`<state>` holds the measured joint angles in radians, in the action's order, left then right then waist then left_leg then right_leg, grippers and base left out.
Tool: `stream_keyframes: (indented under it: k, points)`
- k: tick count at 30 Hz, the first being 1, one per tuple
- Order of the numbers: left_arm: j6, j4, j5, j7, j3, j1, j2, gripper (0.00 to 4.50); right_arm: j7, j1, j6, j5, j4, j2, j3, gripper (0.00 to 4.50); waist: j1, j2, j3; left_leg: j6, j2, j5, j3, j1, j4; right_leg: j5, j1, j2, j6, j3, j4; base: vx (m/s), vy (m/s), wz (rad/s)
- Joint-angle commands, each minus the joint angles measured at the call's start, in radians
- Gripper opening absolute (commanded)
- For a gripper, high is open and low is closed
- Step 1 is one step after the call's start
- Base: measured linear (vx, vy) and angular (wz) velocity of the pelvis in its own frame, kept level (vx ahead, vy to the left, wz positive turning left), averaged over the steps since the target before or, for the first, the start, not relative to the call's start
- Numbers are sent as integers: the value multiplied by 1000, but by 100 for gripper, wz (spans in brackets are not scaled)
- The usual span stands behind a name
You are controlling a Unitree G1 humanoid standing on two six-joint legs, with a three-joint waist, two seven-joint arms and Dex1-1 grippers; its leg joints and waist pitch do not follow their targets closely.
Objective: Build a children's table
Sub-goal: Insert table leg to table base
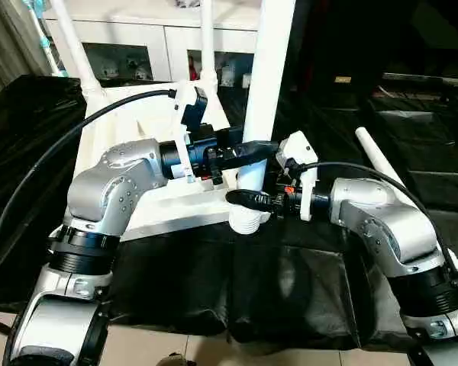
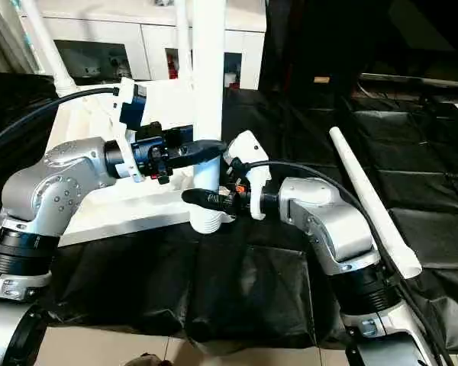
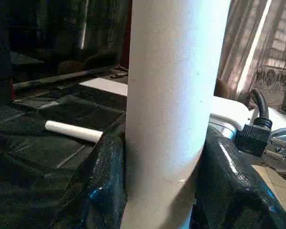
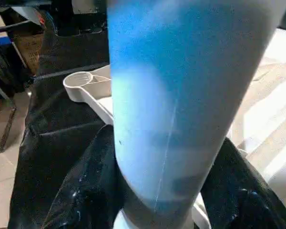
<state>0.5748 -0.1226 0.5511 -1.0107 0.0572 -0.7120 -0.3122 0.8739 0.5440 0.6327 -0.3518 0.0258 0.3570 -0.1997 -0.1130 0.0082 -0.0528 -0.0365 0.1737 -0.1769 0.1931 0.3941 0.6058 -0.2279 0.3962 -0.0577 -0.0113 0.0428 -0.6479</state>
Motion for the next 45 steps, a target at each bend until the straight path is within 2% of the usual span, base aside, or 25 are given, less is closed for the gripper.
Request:
stream_keyframes:
  k: [1,10,15,19,29,31,35,37,45]
  points:
    - [-2,15,3,1,-5,-20,-6,186,15,1,11,-6,0,3,-6,184,-3,-1,76,33,51,-53,-28,-23,-52,93,-58,-81,-232,-45,61,0,0,0]
    - [-33,6,-18,24,-18,-27,-6,186,11,4,6,-2,-11,5,-8,184,-2,0,75,23,52,-70,-28,-24,-54,68,-57,-82,-230,-45,63,0,0,0]
    - [-11,0,-1,30,-30,-33,-3,186,9,9,-1,0,-21,2,-5,184,-3,1,75,17,52,-79,-28,-24,-54,52,-56,-82,-228,-46,65,0,0,0]
    - [-48,-22,-28,45,-29,-41,1,185,10,11,-4,1,-22,1,-6,184,-2,0,73,12,52,-95,-28,-25,-56,31,-55,-82,-225,-46,69,0,0,0]
    - [-36,-26,-19,34,-27,-39,0,185,7,7,-44,27,-19,6,-19,184,-3,2,76,12,52,-86,-28,-24,-54,50,-55,-81,-224,-46,66,0,0,0]
    - [-40,-32,-21,33,-27,-43,1,185,5,9,-45,26,-25,5,-17,240,-2,2,75,11,51,-93,-28,-24,-55,43,-55,-82,-226,-46,67,0,0,0]
    - [-42,-35,-19,35,-30,-46,2,185,3,10,-44,30,-29,7,-19,263,-2,3,75,12,51,-92,-29,-24,-55,50,-56,-80,-226,-45,66,0,0,0]
    - [-37,-31,-14,30,-30,-45,2,185,-2,9,-48,37,-27,9,-21,294,-2,5,76,10,51,-92,-29,-25,-54,56,-55,-81,-226,-45,66,0,0,0]
    - [-38,-32,-9,13,-21,-46,1,185,6,4,-44,27,-26,12,-18,296,-2,6,76,9,52,-100,-29,-25,-55,54,-56,-81,-230,-45,66,0,0,0]
